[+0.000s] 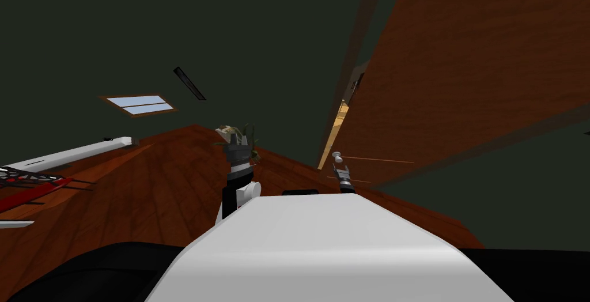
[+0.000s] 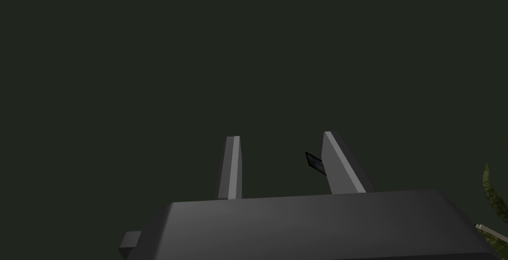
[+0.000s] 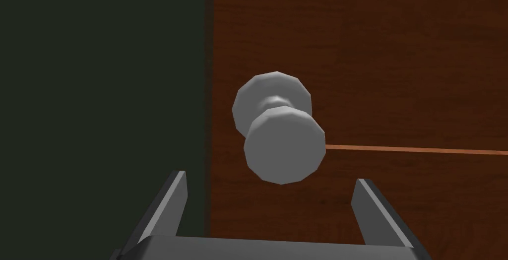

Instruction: Pull the door open

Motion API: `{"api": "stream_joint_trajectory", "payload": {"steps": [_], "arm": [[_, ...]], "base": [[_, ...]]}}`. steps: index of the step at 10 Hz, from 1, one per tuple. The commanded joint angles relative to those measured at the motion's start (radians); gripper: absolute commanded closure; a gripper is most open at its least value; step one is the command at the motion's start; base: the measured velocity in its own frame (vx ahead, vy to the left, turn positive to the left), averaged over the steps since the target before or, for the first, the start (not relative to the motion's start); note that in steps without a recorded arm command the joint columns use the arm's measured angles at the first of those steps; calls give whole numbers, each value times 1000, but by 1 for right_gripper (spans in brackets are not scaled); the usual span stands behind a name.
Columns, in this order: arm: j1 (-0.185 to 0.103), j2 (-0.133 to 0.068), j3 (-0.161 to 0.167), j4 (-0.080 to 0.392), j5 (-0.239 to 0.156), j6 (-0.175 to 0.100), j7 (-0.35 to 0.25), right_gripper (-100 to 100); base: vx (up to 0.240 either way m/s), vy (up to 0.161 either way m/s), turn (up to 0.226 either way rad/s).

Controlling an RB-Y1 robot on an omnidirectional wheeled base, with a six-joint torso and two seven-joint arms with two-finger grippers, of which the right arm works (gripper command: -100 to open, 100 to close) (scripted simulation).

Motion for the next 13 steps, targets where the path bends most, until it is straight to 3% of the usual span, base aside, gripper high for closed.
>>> {"api": "stream_joint_trajectory", "payload": {"steps": [1,6,7,8,13], "arm": [[6,6,5,-12,-6,3,-31,-100],[-6,-35,-35,40,-38,-21,-45,-100],[-13,-31,-30,44,-34,-19,-41,-100],[-13,-31,-30,44,-34,-19,-41,100],[-13,-31,-30,44,-34,-19,-41,100]], "base": [[-66,-4,7],[122,-30,108],[77,-16,24],[-4,-7,-42],[-16,0,1]]}}
